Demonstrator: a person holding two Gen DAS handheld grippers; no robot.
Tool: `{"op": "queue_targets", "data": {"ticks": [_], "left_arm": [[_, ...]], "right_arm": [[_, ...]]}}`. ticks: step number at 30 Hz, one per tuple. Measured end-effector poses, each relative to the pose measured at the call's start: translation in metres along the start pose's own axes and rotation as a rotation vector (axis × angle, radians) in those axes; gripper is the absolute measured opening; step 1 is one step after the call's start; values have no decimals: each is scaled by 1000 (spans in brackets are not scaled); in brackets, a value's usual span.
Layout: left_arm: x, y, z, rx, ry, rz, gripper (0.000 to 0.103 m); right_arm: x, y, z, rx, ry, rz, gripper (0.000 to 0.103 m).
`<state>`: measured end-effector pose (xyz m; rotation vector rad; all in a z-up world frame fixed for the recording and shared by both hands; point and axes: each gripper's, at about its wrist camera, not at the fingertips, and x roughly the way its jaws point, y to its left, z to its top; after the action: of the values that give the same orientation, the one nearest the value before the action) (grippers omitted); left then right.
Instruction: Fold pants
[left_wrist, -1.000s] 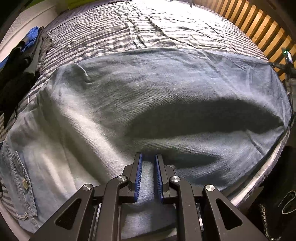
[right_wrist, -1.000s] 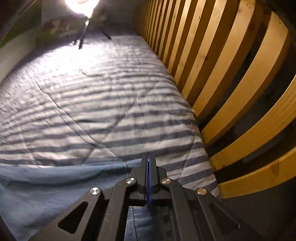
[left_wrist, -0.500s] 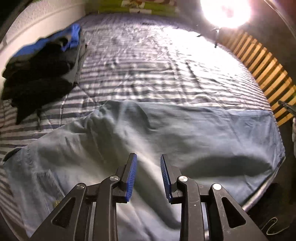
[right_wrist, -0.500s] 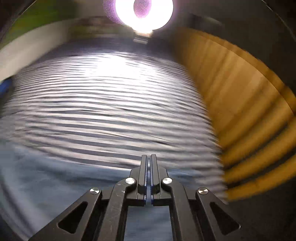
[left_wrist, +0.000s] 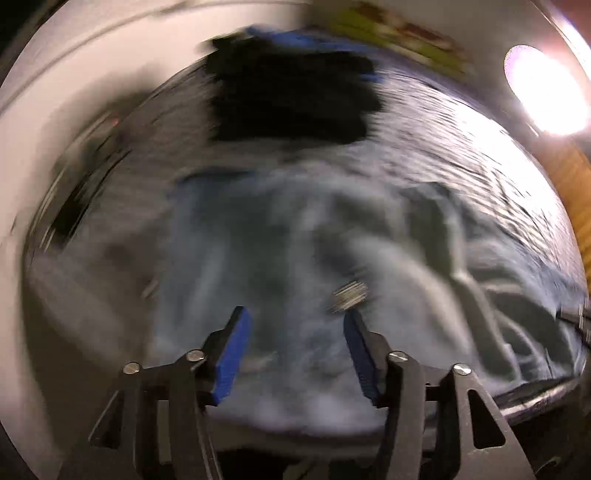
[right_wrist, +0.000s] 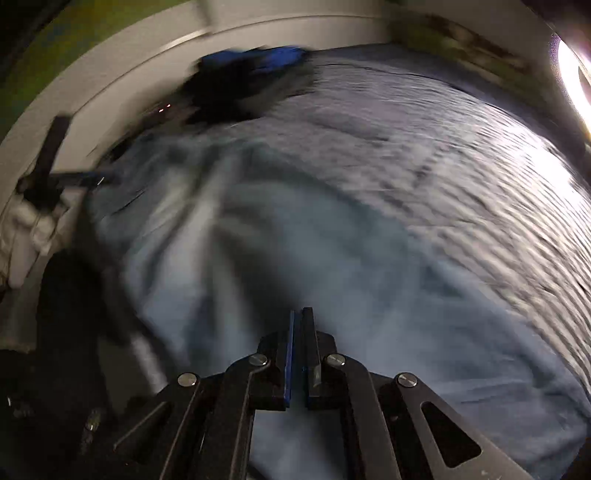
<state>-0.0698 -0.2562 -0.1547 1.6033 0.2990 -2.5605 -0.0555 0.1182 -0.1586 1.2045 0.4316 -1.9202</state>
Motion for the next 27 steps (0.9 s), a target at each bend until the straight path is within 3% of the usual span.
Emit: {"op": "queue_targets", "data": {"ticks": [3,6,11,14,21,23,25,27], "left_arm": [[3,40,-22,-120,32,15,60],[1,56,-36,-149,37,15,60],[-1,70,-39,-201,8,-17,61],[-11,87,-38,-285,-33,-13,74],[28,91,-34,-310,86,-6,75],[33,87,-35,-308,71,10,63],[27,82,-33,-277,41,66,26],[19,85,-31,-282,28,79,16]], "right_arm": [[10,42,-3,-56,11,39,7],[24,65,-5,-83,46,32,8],[45,62,-12,-64,106,-31,10],[47,56,-16,-48,121,-52,10],[43,55,-16,-30,113,-58,12],[39,51,-16,-8,104,-61,12],[33,42,-15,21,98,-84,13],[29,29,-17,58,101,-125,17]]}}
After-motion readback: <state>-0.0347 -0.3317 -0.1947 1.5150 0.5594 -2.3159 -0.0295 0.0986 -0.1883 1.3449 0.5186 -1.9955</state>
